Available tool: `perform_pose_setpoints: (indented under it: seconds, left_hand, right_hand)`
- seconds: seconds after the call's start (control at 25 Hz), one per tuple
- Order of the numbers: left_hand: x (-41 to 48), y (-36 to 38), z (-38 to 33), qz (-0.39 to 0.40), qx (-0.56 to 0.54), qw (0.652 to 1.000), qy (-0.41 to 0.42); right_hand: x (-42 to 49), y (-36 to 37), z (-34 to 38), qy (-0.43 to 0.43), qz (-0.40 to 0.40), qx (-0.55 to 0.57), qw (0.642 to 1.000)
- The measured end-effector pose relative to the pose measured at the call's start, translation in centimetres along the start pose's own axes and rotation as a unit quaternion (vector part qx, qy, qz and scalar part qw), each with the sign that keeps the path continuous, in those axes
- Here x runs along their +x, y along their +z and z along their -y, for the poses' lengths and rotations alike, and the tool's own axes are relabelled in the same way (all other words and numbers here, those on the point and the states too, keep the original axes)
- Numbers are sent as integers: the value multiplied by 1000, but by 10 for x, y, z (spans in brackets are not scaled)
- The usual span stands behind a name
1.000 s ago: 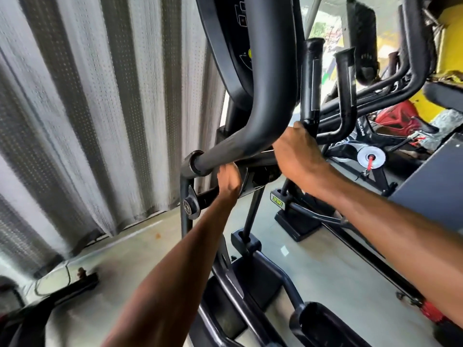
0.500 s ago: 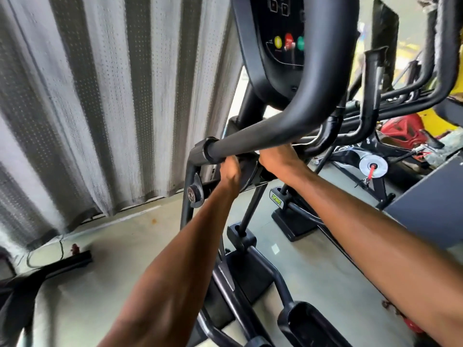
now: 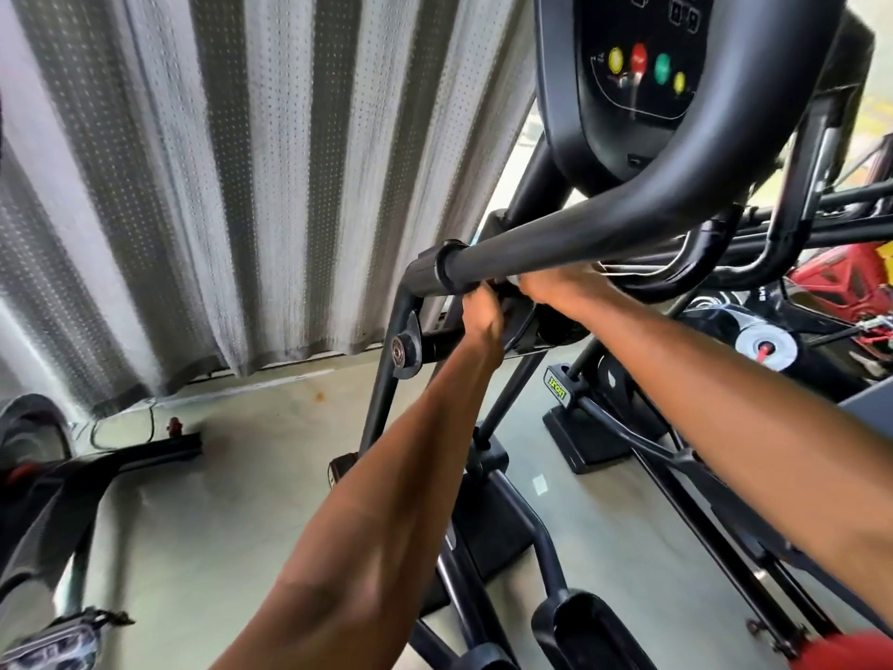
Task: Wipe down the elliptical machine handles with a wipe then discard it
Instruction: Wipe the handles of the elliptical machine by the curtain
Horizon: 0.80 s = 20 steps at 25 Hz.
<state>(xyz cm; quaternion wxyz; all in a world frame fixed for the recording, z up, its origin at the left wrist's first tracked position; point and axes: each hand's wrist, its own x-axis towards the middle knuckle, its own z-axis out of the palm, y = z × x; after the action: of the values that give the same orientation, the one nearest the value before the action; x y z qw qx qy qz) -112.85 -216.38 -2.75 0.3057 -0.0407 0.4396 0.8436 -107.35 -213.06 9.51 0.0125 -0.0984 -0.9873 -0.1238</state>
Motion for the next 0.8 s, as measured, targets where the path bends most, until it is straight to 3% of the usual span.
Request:
perform_pose_setpoints:
  seconds: [0.16,0.56,0.8]
  left_hand:
    - [5,4,9,17,-22,999,-16]
    - [-28,10,-10,-6,132,991,30]
    - [-30,15,-9,31,261,956,127]
  right_hand:
    - [-7,16,7,-41,-53,-42,997]
    - [-83,-17,-33,58,-128,-106,984]
    - [-81,6,-20,73,-182,-31,980]
